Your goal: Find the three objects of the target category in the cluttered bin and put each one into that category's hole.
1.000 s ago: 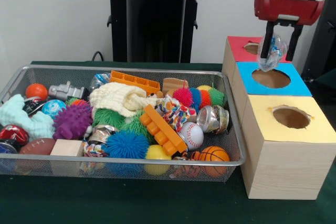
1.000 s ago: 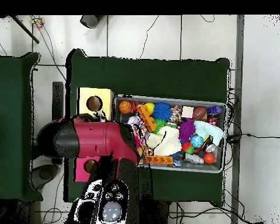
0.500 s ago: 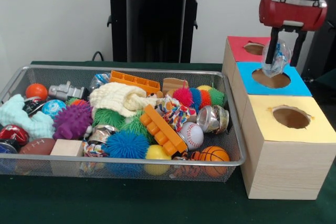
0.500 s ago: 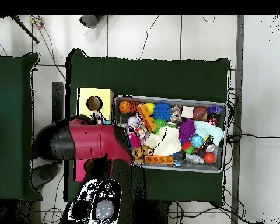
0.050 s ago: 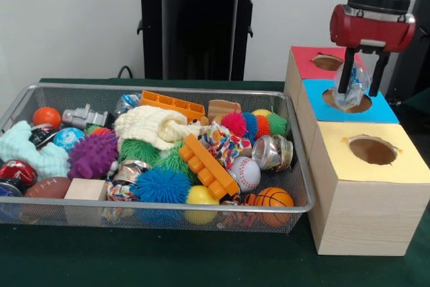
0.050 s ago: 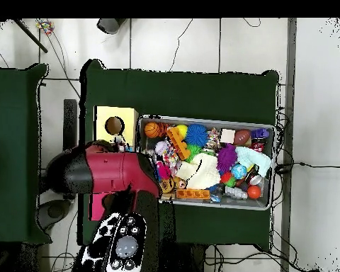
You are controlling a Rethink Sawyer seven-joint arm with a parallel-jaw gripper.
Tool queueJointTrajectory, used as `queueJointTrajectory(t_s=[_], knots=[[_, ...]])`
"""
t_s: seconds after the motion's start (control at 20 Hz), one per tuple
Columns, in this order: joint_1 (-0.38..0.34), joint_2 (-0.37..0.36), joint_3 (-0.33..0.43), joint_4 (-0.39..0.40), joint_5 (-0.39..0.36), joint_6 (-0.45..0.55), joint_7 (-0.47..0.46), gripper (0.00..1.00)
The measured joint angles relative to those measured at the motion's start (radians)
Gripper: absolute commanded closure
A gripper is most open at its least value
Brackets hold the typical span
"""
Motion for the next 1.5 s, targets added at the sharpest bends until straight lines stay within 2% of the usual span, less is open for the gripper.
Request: queueJointTrajectory(t_s=[0.4,0.85,1.5], knots=[[-0.031,0.004,0.002,0.039,0.000,-0.077,0.000,1.00],[-0.030,0.011,0.000,0.067,0.000,-0.133,0.000,1.00],[0.069,0.032,-0.019,0.071,0.001,-0.135,0.000,1.00]])
